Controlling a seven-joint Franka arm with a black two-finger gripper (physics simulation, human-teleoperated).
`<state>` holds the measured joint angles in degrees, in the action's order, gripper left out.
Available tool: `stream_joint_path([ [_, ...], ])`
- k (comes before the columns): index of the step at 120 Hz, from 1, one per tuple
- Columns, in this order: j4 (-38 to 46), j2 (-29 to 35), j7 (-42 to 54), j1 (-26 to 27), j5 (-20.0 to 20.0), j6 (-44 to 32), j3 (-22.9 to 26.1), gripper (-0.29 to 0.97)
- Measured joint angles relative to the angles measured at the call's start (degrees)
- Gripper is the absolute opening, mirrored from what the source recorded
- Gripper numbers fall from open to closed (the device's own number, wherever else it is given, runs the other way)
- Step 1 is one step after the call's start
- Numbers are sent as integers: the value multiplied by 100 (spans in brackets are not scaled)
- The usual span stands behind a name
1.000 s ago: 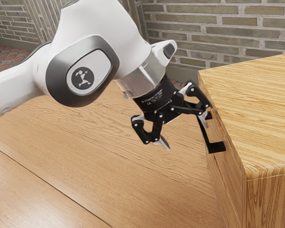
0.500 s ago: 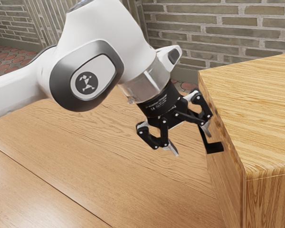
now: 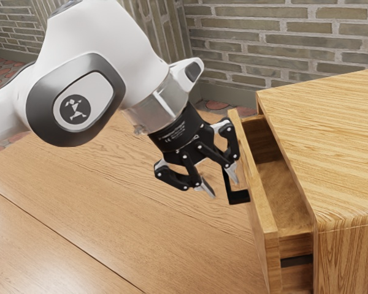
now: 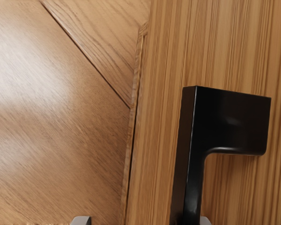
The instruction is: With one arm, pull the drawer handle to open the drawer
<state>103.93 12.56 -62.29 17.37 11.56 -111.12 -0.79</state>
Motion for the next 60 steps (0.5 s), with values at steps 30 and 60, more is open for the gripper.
stream_joint_path([
  [30, 702, 698, -12, -167, 5, -7, 25, 20],
  [60, 1117, 1203, -10, -436, 8, -11, 75, 20],
])
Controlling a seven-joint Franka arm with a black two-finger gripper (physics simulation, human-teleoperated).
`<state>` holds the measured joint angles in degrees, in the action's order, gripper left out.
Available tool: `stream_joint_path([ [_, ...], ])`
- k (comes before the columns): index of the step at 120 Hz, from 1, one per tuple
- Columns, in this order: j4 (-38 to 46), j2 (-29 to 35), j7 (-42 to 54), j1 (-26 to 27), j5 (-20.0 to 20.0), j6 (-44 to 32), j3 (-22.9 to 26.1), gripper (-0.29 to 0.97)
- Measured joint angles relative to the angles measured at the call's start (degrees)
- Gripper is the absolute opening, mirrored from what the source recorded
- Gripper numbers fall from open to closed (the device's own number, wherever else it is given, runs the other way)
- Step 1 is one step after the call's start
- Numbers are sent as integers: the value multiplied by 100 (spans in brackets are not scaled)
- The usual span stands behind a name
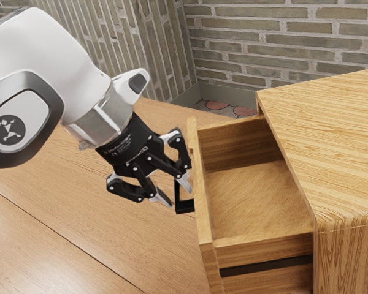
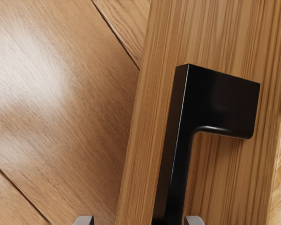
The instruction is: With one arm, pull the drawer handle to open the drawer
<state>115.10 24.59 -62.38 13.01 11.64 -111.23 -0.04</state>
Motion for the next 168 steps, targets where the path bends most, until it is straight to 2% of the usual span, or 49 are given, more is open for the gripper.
stream_joint_path([
  [58, 960, 1139, 7, -267, -5, 3, 66, 20],
  [114, 1075, 1217, 31, -351, -109, -58, -207, 20],
  [168, 1688, 2023, 21, -454, -170, -49, -312, 20],
])
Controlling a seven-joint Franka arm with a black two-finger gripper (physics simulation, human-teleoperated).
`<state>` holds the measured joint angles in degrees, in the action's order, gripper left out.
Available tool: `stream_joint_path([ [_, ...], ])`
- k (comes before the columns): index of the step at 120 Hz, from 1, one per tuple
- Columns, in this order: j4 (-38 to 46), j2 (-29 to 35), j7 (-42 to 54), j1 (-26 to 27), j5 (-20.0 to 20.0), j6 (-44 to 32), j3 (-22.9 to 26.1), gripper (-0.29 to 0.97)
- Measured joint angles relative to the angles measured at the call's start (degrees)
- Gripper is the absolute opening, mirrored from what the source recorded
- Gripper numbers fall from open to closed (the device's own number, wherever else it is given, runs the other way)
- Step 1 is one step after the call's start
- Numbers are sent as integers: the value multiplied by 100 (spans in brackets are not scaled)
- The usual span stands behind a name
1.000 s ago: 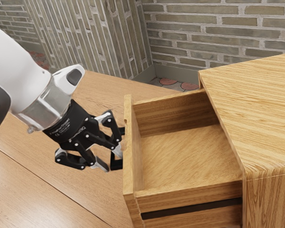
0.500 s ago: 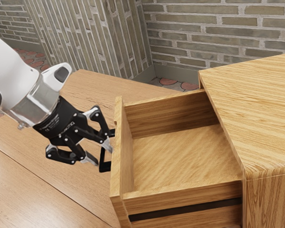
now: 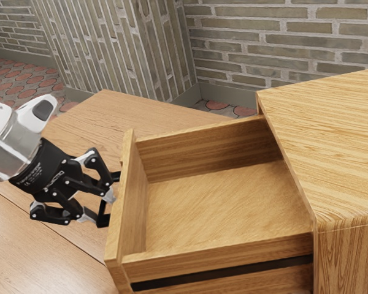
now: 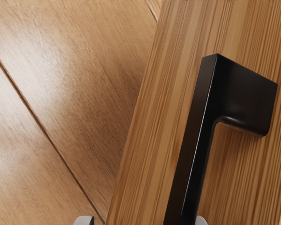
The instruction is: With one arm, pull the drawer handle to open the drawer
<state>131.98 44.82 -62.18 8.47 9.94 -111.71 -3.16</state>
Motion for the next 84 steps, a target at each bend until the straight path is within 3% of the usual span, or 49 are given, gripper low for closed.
stream_joint_path([
  [84, 339, 696, 13, -159, -244, 261, -234, 20],
])
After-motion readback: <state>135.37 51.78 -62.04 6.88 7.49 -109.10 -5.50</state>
